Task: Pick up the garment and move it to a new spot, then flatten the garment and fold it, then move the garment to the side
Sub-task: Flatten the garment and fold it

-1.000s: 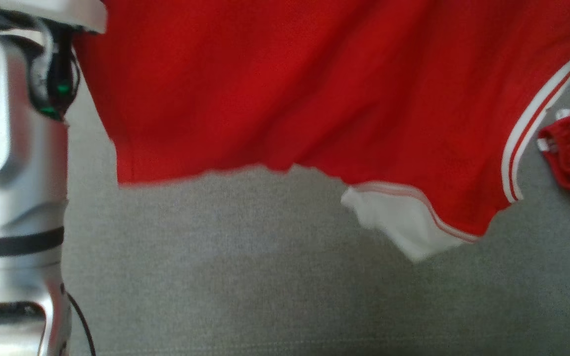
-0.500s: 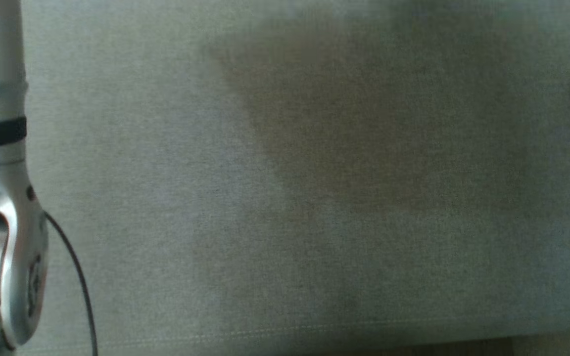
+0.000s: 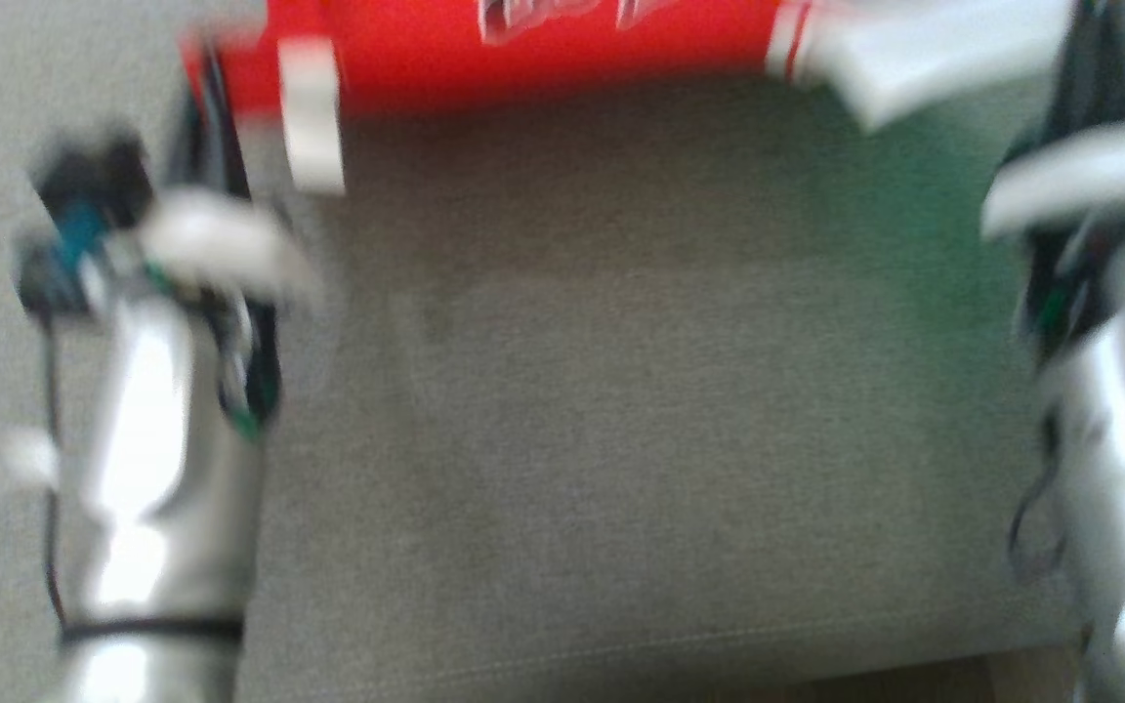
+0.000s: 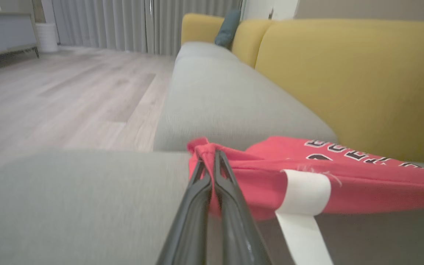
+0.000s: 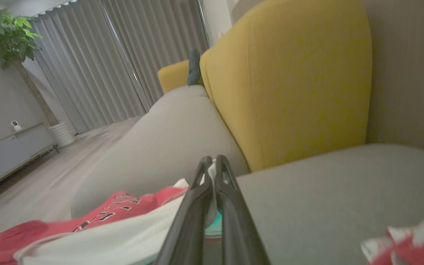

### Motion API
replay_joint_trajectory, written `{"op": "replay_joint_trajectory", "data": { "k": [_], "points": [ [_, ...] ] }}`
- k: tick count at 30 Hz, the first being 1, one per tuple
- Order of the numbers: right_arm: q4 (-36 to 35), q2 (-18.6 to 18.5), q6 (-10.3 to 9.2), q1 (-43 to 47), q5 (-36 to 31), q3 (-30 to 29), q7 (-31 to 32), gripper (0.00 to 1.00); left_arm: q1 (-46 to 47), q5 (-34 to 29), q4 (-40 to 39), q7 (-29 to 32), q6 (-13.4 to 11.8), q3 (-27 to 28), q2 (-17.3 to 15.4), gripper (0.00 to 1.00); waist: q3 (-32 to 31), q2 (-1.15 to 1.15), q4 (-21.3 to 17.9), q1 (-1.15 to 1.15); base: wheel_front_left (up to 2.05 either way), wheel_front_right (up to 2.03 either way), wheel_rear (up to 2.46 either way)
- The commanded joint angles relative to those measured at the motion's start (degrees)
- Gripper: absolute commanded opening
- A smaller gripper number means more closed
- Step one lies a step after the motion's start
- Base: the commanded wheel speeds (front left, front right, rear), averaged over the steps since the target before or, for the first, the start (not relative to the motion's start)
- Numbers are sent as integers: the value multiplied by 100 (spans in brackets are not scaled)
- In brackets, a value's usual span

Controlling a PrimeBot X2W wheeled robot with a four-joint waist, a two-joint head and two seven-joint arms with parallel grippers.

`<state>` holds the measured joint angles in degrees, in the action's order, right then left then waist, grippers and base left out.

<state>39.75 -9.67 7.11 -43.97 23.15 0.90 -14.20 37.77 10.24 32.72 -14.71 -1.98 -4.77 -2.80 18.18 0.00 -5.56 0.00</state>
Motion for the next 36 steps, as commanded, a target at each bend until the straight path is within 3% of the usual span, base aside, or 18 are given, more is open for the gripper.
{"op": "replay_joint_trajectory", "data": {
  "k": [1, 5, 10, 24, 30, 36],
  "points": [
    [-311, 43, 37, 177, 123, 181, -64, 0, -121, 14, -279, -29, -32, 223, -142, 0, -100, 0, -102, 0, 0, 0, 0],
    [-587, 115, 37, 1231, 435, 451, -49, 0, -1031, 174, -464, -29, -113, 370, -36, 0, -270, 0, -215, 0, 0, 0, 0],
    [-833, 180, 37, 2189, 671, 368, -45, 0, -1930, 568, -663, -29, -300, 409, -12, 0, -553, 0, -284, 0, 0, 0, 0],
    [-1173, 369, 37, 3825, 618, 40, 208, 0, -3361, 880, -1000, -29, -497, 177, -9, 0, -1375, 0, -78, 0, 0, 0, 0],
    [-1728, 437, 37, 4126, 568, -48, 406, 0, -3665, 924, -1225, -29, -527, 30, -9, 0, -1422, 0, -28, 0, 0, 0, 0],
    [-2328, 510, 37, 3807, 540, -173, 595, 0, -3403, 885, -1477, -29, -472, -88, -9, 0, -1264, 0, 41, 0, 0, 0, 0]
  ]
}}
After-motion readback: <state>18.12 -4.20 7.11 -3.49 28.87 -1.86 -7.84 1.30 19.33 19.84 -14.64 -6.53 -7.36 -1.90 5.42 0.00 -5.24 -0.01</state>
